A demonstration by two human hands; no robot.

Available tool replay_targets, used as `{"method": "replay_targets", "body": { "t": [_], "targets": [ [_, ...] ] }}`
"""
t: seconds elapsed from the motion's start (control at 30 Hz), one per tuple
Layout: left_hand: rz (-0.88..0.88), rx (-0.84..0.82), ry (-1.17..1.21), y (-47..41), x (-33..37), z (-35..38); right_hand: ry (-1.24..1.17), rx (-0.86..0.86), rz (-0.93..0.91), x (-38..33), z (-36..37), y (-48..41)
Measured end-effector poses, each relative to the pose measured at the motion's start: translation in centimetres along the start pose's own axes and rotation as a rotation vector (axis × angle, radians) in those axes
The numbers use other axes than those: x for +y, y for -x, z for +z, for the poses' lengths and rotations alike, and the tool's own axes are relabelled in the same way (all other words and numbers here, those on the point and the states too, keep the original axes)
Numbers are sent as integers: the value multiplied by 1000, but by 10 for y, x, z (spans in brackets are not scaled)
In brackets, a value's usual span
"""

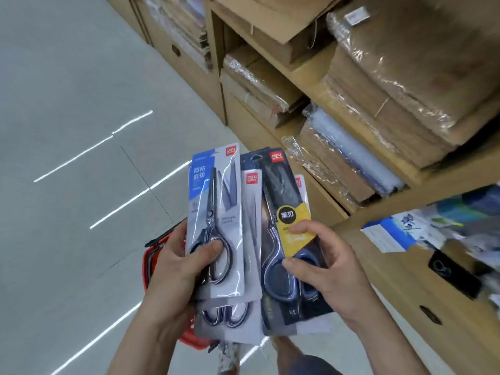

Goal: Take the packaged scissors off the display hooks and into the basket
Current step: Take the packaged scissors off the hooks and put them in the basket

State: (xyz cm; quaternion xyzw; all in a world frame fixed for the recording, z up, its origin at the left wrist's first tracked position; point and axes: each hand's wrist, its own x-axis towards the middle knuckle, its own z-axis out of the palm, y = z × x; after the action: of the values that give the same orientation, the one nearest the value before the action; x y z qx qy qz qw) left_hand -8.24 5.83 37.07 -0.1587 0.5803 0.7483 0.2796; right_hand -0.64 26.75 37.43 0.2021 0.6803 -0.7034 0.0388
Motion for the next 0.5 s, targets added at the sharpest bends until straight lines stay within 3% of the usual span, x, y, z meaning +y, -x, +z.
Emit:
{"method": "replay_targets", "body": {
  "t": [0.27,0.5],
  "targets": [
    [57,-228,-108,77,54,35,58,268,-139,-56,0,110],
    [57,-505,-302,141,23,125,-14,548,-166,-53,-34,201]
  ]
}}
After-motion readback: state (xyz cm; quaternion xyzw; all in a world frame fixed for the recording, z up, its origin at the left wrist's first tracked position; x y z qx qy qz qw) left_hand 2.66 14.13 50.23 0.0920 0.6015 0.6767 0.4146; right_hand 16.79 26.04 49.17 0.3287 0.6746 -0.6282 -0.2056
